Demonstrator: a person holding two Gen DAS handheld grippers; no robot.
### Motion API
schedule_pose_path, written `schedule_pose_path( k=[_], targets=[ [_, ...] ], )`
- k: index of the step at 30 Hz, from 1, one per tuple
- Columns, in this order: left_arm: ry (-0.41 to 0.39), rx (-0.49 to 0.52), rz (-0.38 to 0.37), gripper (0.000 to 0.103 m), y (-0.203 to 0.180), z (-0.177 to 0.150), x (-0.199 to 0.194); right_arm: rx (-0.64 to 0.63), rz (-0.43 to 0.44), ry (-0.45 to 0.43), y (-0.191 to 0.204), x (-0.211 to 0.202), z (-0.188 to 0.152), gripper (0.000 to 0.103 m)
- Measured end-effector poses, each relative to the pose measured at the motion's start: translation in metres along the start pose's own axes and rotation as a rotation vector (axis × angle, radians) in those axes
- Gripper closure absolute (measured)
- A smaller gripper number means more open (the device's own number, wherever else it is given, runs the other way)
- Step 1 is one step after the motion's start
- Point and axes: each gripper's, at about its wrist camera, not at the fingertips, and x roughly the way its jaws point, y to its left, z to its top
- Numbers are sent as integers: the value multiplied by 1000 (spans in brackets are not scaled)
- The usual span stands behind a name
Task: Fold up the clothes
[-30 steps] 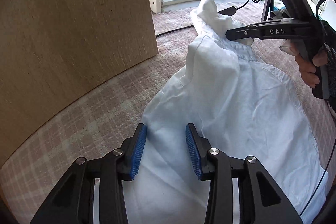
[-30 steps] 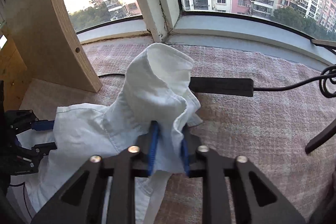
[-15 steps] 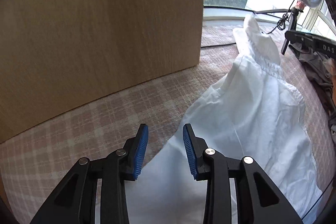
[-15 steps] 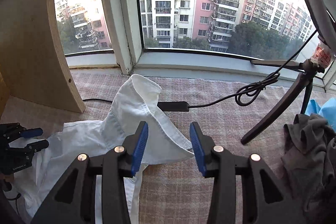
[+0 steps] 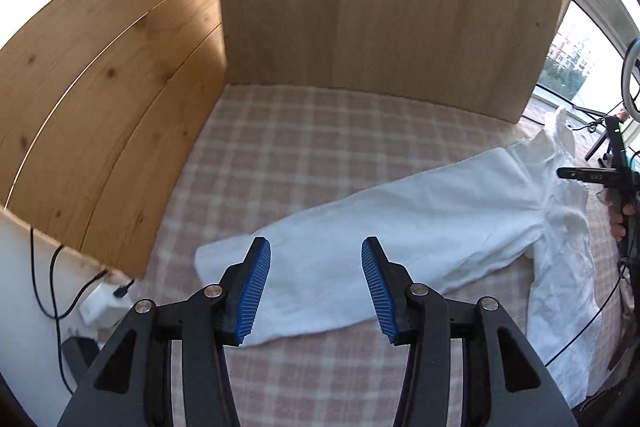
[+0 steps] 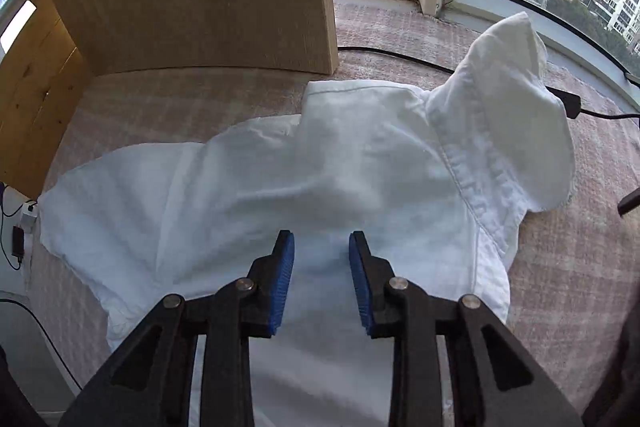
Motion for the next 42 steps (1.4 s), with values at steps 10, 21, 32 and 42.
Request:
schedule_pose_path(
  k=[10,21,32,42],
  targets=[
    [147,-17,30,57,49,-20,108,-81,-46,-9,65,-58,-43,73],
    [176,57,-60,68,43,-13,131,-149,-72,65,130,-31,-75,73],
    [125,59,-84,74,41,-23,125,-139,-67,104,141,-16,-80,73],
    [145,153,-69,56,15,1,151,-131,-70,109,152,-16,-84,67]
  ],
)
